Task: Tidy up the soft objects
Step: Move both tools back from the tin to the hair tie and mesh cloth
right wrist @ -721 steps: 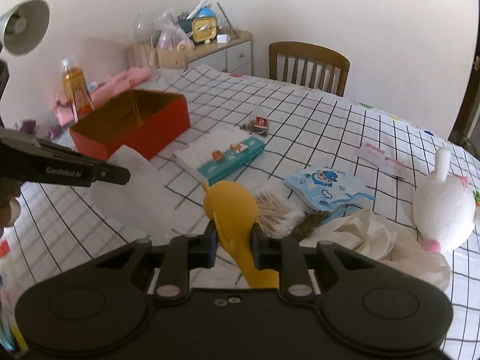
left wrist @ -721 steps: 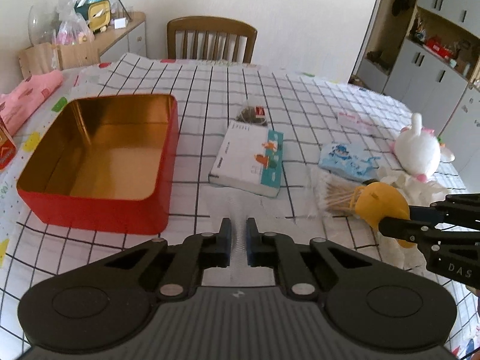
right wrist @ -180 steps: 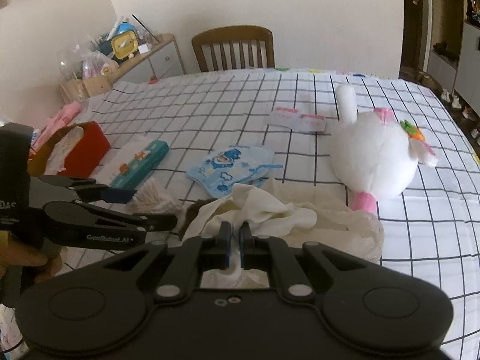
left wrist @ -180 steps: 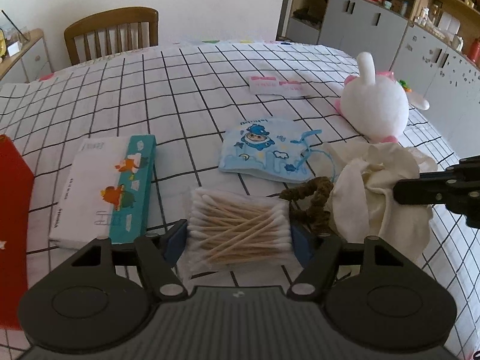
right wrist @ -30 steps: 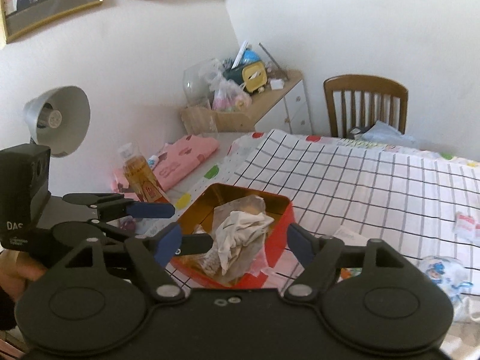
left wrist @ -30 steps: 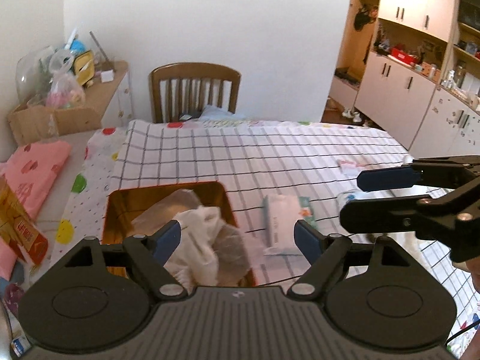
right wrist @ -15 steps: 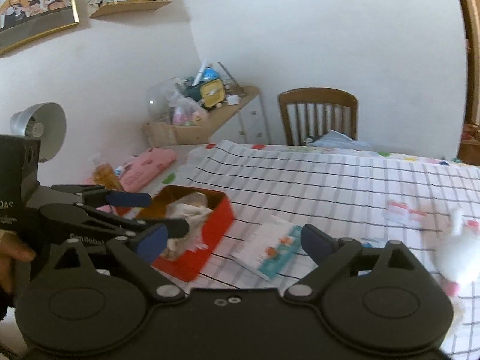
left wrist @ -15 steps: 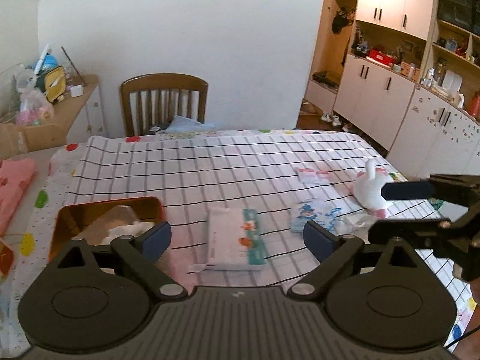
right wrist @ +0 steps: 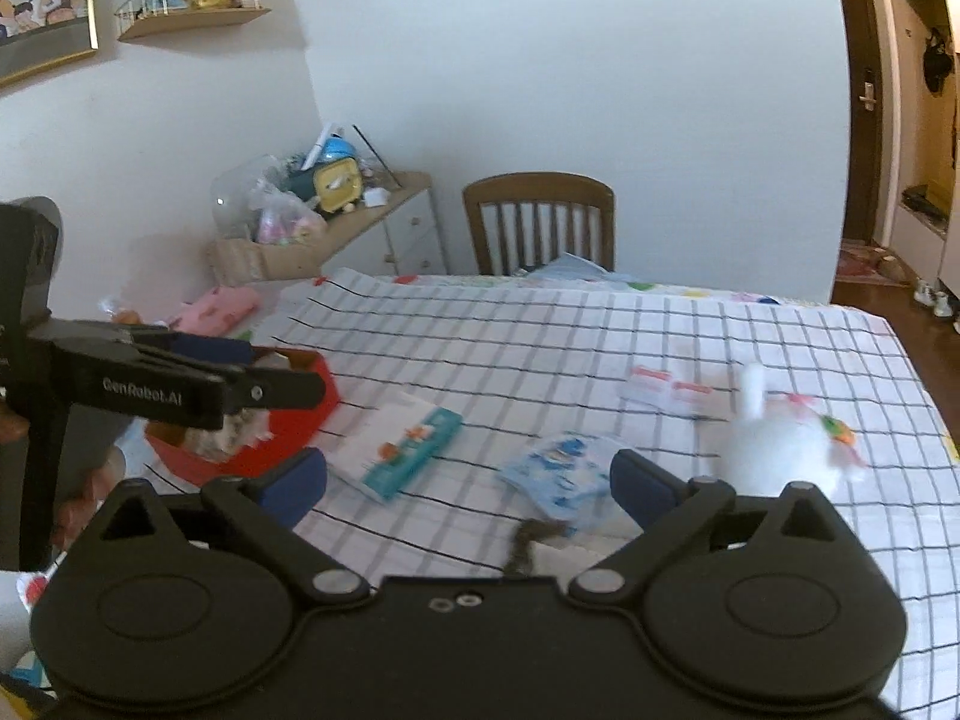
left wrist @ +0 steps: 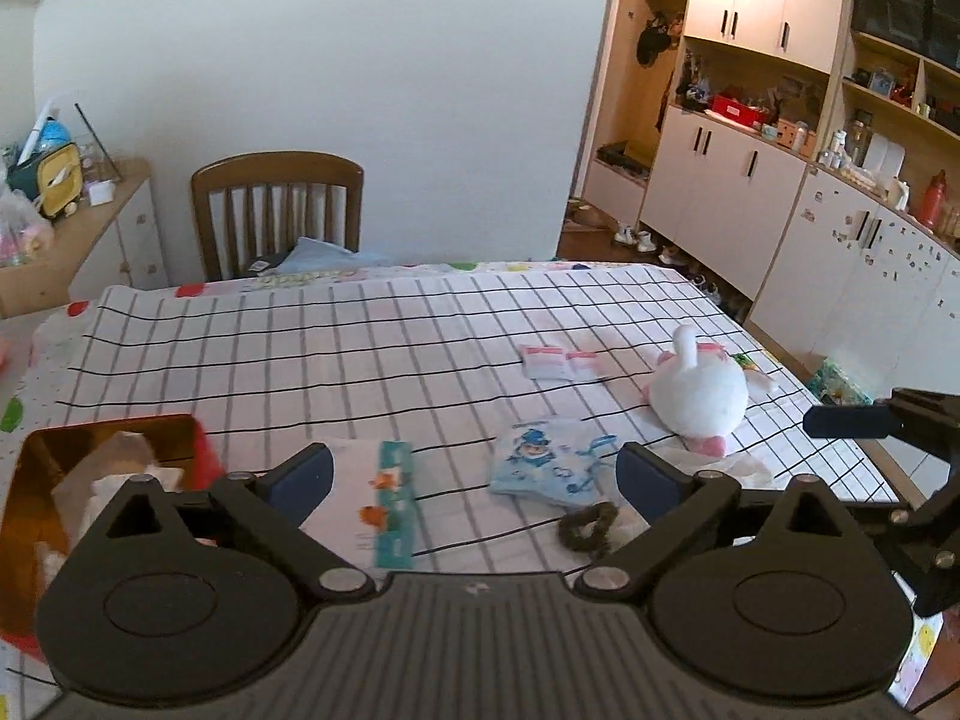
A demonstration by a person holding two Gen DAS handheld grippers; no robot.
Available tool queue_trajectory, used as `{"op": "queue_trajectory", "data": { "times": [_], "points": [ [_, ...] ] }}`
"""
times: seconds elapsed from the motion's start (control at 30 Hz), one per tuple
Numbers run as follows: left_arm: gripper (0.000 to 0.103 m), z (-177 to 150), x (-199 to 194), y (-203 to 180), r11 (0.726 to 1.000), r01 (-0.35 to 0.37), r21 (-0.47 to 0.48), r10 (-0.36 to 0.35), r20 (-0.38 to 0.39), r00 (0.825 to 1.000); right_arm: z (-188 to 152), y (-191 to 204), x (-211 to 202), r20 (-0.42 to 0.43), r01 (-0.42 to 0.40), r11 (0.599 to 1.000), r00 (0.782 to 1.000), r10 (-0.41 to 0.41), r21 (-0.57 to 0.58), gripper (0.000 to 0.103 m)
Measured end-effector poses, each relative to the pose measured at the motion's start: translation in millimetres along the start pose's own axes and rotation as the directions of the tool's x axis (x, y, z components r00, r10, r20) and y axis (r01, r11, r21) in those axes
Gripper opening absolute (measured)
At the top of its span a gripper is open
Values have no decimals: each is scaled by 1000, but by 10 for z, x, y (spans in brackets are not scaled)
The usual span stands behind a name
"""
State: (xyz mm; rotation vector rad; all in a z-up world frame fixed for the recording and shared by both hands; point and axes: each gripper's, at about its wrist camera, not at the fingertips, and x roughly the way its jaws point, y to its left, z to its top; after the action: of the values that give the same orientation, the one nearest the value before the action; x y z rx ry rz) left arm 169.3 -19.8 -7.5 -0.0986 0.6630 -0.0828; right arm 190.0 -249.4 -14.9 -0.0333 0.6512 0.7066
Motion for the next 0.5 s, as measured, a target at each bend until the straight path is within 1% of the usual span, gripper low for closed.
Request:
{"op": "queue_trajectory", "data": {
  "times": [0.17,0.3,0.43,0.5],
  "points": [
    [101,-10,188,-222,1000,7,9,-7,-7,1000,-118,-201,9,-31,18,1000,999,-19,-24,101],
    [101,-43,373,-393,999,-14,35,15,-23,1000,-236,-342,63,-62,42,998,997,-46,-55,101],
    [101,-94,556,-510,999,20,35,-18,-55,998,-351,-468,125,-90,69,995,993,-76,-79,101],
    [101,-121,644,-558,999,21,25,-19,-69,997,-403,-543,168,-105,80,994,991,-88,-80,101]
  ]
}}
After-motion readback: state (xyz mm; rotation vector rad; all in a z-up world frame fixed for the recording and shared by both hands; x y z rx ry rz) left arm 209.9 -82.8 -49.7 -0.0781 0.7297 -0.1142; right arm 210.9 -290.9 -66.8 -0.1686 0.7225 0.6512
